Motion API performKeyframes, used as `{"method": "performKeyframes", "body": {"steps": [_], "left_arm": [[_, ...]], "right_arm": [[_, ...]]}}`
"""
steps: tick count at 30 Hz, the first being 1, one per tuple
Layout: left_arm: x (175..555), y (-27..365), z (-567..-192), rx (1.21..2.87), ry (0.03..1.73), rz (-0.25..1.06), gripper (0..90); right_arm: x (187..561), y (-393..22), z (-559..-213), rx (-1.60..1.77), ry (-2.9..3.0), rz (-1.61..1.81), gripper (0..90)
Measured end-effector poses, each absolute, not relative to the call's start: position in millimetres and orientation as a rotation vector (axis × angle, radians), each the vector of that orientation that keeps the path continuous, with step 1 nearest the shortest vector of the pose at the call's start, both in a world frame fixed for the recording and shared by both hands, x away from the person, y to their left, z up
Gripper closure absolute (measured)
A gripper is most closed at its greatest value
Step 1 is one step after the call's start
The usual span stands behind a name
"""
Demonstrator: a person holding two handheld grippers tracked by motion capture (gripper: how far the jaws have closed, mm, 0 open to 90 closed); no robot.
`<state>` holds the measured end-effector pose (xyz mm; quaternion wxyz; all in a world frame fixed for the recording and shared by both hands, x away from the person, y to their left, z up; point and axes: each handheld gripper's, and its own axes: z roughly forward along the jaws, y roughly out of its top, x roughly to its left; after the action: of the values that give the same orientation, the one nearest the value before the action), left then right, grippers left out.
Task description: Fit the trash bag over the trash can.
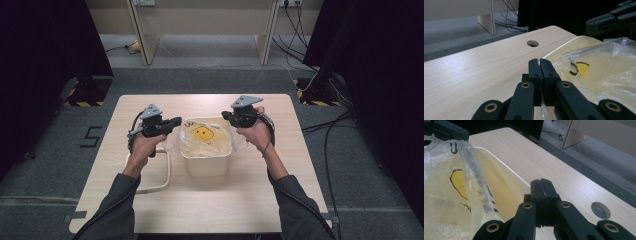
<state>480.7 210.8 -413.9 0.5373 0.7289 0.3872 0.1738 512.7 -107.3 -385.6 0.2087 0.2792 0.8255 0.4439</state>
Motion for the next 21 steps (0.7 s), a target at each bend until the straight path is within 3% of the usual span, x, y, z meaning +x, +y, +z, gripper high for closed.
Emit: {"method": "performKeyframes", "body": {"steps": [4,8,9,12,14,21], "left_arm": [[480,209,-413,1.748,0.911,0.424,87.9],[479,209,-409,1.736,0.904,0.426,87.7],[479,209,-408,1.733,0.905,0.429,87.7],[479,210,-408,1.735,0.904,0.434,87.8],[480,210,-409,1.733,0.903,0.429,88.2],[486,204,-414,1.708,0.918,0.418,88.5]], "right_arm": [[500,-101,-372,0.767,2.331,1.363,71.0],[491,-88,-365,0.704,2.433,1.375,60.1],[490,-84,-367,0.695,2.452,1.341,60.5],[493,-79,-378,0.636,2.489,1.248,79.8],[498,-82,-381,0.658,2.443,1.242,86.9],[517,-86,-384,0.704,2.308,1.234,87.7]]}}
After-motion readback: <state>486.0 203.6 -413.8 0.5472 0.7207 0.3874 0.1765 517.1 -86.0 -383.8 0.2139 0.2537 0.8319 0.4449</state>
